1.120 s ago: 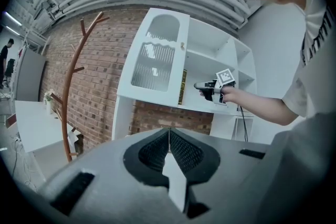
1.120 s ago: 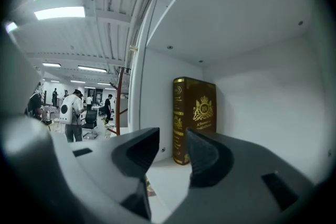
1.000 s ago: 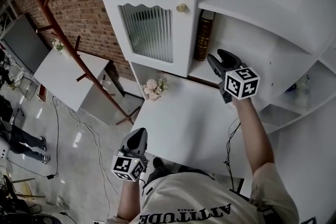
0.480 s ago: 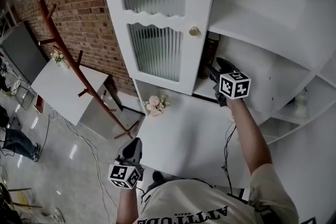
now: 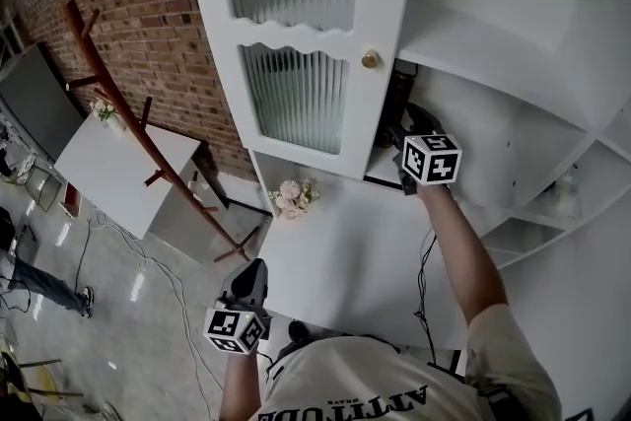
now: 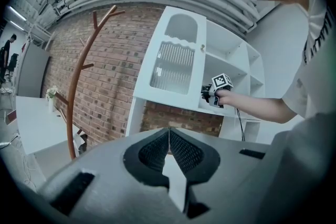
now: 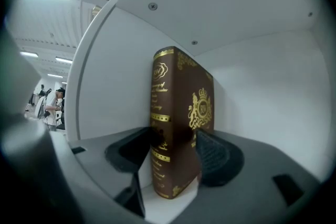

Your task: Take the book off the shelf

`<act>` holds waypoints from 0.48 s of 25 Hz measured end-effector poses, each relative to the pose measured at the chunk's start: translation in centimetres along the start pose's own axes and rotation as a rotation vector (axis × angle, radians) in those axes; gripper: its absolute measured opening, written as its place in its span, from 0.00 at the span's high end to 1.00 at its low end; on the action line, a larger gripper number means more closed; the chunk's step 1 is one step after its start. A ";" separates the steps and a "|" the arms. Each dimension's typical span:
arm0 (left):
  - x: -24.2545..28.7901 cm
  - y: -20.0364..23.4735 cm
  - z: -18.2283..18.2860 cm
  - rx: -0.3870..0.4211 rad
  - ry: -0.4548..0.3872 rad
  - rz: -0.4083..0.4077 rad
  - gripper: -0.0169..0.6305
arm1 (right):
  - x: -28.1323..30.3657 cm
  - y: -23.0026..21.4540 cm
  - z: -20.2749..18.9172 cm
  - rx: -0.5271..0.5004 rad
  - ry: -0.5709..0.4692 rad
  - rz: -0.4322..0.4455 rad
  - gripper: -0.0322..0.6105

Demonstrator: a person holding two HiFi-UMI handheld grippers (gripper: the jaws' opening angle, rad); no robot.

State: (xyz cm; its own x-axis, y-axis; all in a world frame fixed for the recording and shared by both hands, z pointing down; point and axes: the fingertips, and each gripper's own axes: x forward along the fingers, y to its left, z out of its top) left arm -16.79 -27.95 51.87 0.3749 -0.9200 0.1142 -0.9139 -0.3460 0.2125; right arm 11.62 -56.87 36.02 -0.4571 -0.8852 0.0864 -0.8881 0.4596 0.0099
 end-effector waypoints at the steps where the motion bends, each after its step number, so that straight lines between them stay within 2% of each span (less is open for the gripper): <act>1: 0.1 0.0 -0.1 -0.002 0.002 -0.003 0.93 | 0.0 0.0 0.0 0.004 -0.009 -0.001 0.53; 12: 0.5 0.3 0.0 -0.007 0.007 -0.012 0.93 | 0.0 0.3 -0.2 -0.012 -0.014 0.040 0.56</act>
State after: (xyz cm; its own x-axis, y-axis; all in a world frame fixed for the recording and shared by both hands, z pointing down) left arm -16.84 -28.50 52.02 0.3871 -0.9144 0.1185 -0.9081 -0.3558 0.2210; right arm 11.36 -56.69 36.18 -0.4926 -0.8672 0.0732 -0.8687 0.4950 0.0190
